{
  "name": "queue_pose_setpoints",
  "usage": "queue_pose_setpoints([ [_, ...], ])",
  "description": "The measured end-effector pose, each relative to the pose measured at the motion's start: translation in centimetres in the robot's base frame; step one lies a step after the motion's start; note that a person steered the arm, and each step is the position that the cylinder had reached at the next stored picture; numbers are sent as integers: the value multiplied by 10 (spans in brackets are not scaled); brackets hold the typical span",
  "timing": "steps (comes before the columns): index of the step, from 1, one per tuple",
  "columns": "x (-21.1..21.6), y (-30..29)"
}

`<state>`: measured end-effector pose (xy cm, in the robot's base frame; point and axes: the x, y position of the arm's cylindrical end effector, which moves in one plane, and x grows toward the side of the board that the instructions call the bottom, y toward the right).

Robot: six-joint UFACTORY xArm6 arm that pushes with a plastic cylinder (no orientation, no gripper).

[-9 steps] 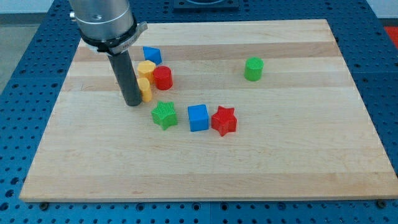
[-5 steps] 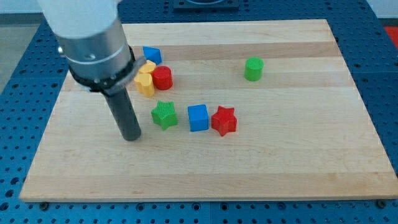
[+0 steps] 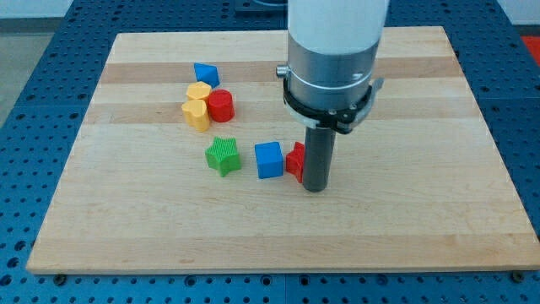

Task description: Slide the red star to the center

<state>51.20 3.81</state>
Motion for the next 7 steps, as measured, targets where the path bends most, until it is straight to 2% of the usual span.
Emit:
queue_pose_setpoints([
  [7, -133, -33],
])
